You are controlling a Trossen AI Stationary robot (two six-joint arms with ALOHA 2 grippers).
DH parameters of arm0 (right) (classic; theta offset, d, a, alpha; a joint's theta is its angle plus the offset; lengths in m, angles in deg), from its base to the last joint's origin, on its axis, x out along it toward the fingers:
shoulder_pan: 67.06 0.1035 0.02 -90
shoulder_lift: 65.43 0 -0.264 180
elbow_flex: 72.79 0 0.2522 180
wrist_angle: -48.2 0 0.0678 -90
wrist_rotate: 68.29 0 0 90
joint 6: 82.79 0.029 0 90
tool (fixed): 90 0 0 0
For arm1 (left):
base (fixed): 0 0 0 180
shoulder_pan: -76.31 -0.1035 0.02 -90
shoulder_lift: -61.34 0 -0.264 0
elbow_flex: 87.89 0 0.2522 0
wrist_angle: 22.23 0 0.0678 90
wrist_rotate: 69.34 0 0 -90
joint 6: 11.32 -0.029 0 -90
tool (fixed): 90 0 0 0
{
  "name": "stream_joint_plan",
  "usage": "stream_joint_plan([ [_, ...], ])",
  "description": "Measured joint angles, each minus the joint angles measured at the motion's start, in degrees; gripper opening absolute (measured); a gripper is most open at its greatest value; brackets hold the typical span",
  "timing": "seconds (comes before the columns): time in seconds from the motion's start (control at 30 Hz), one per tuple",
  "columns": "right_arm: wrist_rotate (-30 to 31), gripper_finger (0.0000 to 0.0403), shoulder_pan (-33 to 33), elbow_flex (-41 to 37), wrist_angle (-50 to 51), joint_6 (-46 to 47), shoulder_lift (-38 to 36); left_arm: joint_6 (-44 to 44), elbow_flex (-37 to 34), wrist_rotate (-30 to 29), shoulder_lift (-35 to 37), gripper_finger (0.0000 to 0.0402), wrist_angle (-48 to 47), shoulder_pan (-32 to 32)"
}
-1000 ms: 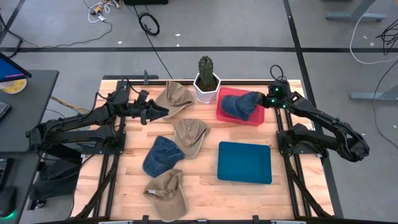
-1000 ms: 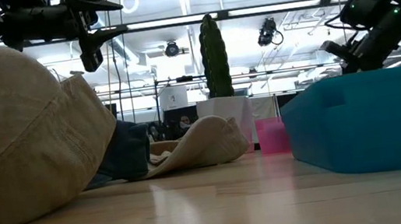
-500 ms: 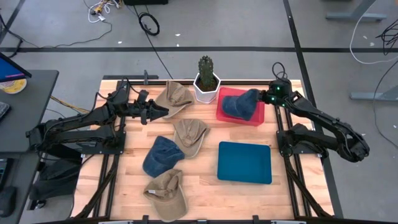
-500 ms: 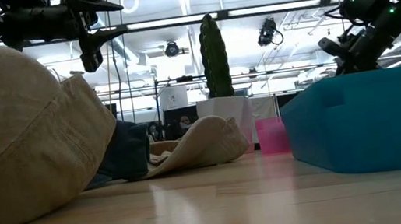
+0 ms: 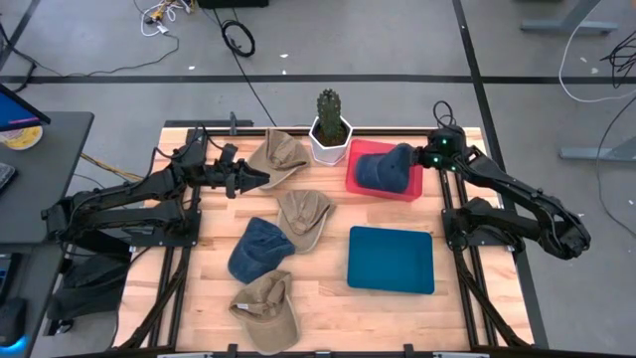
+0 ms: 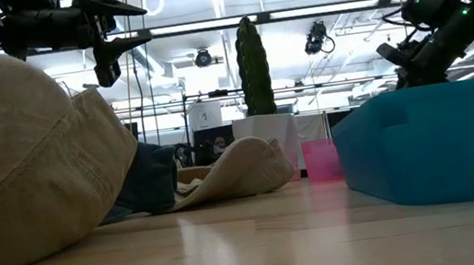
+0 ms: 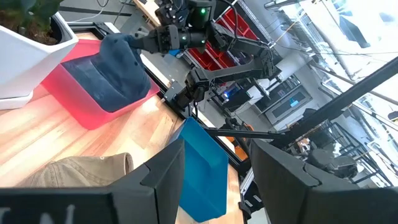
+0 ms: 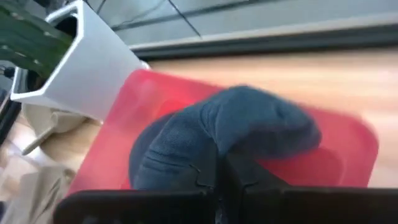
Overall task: Pick & Place hat
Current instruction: Put the top blue cap into the red bin
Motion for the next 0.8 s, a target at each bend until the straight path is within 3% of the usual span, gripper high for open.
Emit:
stream_joint_plan([
  [0.17,-2.2,0.0005,-0.04,0.0,8.15,5.81,0.0,0.02,0.0,0.0,0.0,0.0188,0.0,-0.01],
  [0.3,-2.41,0.0005,-0.04,0.0,13.44,4.8,0.0,0.0,0.0,-0.41,0.0,0.0188,0.0,0.0],
  [0.6,-0.66,0.0006,-0.04,0.02,13.17,5.92,-0.86,-0.04,0.0,-0.66,0.0,0.0188,0.02,0.0],
  [0.8,3.85,0.0006,-0.04,0.02,14.43,6.97,-3.49,-0.02,0.0,-0.66,0.0,0.0188,0.02,0.0],
])
